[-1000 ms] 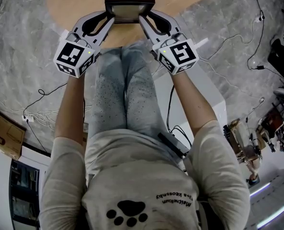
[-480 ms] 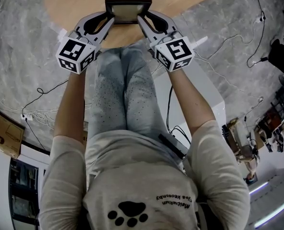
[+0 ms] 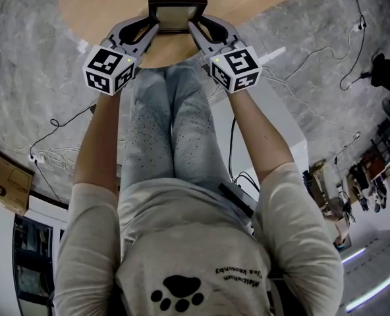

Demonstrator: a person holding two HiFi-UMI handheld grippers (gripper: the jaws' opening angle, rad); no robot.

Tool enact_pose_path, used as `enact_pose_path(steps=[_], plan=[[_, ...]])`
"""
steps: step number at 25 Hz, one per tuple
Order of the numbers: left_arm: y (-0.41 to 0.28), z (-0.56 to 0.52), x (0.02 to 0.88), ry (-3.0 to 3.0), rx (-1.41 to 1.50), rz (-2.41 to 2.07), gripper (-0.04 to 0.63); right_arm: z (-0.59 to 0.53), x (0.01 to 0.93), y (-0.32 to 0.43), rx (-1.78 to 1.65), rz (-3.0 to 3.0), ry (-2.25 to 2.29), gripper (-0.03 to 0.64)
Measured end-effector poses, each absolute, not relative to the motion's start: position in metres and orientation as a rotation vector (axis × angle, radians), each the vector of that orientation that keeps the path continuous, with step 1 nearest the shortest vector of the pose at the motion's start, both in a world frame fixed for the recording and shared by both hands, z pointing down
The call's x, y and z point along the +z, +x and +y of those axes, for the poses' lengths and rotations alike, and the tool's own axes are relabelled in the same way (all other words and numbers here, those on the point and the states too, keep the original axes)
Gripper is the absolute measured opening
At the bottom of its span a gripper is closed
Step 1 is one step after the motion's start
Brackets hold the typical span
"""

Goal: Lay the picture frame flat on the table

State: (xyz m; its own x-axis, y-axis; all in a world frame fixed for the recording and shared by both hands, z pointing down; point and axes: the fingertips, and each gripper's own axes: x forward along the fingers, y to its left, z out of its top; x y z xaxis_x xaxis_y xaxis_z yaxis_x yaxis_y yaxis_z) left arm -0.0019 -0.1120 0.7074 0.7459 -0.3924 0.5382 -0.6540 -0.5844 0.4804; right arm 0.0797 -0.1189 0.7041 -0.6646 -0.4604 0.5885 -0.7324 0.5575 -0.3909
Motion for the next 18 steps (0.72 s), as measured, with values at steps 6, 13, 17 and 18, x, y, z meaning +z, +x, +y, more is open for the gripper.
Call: enact_pose_path(steps=[6, 13, 17, 18], plan=[[0.002, -0.113, 0.719, 2.213, 0.519, -0.768, 0.081, -0.120, 0.715, 0.083, 0.914, -2.332, 0.955, 0.094], [0.006, -0.114, 0.733, 2.164, 0.545, -0.748, 0.081, -0.122, 0.728, 0.087, 0.959, -2.286, 0.954, 0.094], [0.000, -0.116, 0.736, 2.147, 0.540, -0.743, 0.081, -0.123, 0.730, 0.082, 0.972, -2.280, 0.950, 0.095], [0.000, -0.117, 0.737, 2.144, 0.540, -0.740, 0.083, -0.124, 0.731, 0.082, 0.976, -2.278, 0.949, 0.094]])
